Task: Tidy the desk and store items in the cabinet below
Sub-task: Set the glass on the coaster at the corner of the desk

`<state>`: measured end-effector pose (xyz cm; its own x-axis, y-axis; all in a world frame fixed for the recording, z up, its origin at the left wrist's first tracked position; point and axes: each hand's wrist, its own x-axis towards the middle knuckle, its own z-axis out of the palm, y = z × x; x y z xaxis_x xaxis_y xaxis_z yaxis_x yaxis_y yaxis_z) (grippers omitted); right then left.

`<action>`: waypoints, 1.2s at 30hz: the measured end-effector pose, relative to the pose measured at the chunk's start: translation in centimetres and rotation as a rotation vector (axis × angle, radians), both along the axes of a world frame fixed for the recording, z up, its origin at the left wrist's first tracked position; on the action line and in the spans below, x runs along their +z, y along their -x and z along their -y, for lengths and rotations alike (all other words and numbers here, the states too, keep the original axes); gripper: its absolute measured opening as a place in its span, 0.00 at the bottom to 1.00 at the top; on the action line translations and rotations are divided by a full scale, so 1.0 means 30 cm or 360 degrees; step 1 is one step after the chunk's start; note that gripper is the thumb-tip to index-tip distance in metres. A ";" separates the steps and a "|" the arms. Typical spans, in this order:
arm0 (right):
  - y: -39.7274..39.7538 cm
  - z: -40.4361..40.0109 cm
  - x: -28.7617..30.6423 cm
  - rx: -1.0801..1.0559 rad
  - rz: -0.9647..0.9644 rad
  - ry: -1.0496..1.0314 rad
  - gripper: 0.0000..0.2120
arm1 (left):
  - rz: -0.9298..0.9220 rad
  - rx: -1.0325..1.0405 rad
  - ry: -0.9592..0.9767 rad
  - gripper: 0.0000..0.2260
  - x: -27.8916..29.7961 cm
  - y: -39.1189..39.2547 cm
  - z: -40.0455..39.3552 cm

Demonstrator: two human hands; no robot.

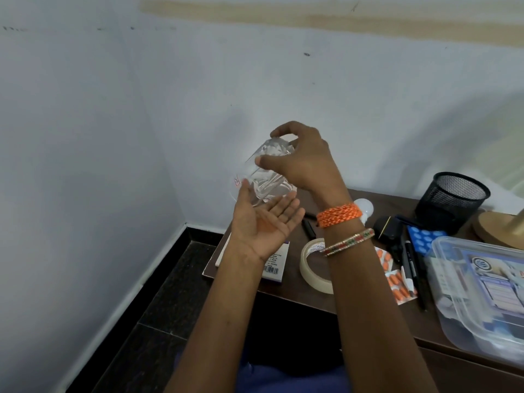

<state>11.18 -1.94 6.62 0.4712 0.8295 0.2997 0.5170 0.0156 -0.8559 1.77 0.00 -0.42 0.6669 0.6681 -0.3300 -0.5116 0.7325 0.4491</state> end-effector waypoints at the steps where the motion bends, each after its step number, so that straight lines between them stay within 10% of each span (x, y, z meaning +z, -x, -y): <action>1: -0.008 0.016 0.010 0.0027 -0.0130 -0.0012 0.20 | 0.0052 0.0067 -0.0032 0.33 0.007 -0.004 -0.007; 12: -0.074 0.057 -0.033 0.0452 -0.1085 0.0319 0.12 | 0.0066 0.0688 -0.0533 0.20 0.029 -0.055 -0.056; 21: -0.072 0.071 0.012 0.0390 -0.0298 0.0413 0.28 | -0.1268 0.1004 -0.1549 0.28 -0.005 -0.054 -0.037; 25: -0.013 0.034 -0.024 0.0110 0.0103 0.0276 0.42 | -0.1402 0.1094 -0.1912 0.28 -0.031 -0.072 -0.029; 36: -0.051 -0.102 -0.056 -0.0367 0.0185 -0.0050 0.39 | -0.1440 0.0834 -0.1867 0.24 -0.140 -0.071 -0.171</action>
